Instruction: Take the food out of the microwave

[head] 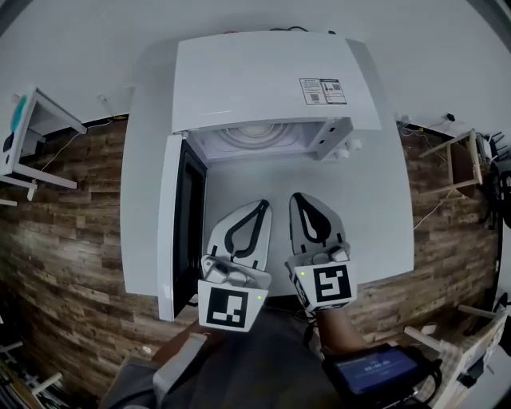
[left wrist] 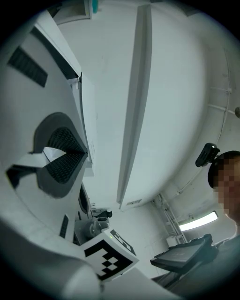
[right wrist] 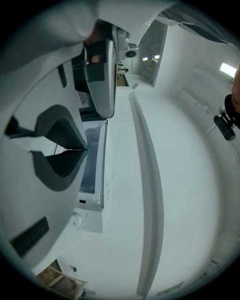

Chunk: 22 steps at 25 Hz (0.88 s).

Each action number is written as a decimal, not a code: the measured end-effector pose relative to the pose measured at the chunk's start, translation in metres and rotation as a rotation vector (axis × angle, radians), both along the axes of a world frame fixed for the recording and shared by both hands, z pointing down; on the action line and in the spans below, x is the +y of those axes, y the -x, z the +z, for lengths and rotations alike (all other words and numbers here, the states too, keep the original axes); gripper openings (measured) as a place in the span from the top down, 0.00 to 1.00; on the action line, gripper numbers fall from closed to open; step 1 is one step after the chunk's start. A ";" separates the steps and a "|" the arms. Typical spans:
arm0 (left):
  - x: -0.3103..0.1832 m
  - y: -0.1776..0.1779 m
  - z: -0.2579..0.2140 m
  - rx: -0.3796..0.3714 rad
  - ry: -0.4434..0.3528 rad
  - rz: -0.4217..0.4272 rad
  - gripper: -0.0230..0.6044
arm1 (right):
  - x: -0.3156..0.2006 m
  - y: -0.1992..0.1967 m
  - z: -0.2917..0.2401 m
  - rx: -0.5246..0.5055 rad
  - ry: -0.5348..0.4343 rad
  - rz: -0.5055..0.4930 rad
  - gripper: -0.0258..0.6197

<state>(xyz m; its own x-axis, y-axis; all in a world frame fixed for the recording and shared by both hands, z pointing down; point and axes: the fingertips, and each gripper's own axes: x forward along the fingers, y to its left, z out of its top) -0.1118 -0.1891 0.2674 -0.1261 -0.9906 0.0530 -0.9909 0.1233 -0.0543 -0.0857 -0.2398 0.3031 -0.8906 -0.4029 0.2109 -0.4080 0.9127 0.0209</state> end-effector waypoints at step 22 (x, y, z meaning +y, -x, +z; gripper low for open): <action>-0.045 0.053 0.050 0.125 0.016 -0.245 0.95 | -0.042 0.061 0.056 0.115 0.037 -0.230 0.95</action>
<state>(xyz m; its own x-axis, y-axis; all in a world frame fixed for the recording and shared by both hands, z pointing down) -0.1645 -0.2339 0.3176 -0.3533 -0.9303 0.0987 -0.9308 0.3602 0.0624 -0.1465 -0.2816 0.3587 -0.9271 -0.1825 0.3273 -0.1863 0.9823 0.0201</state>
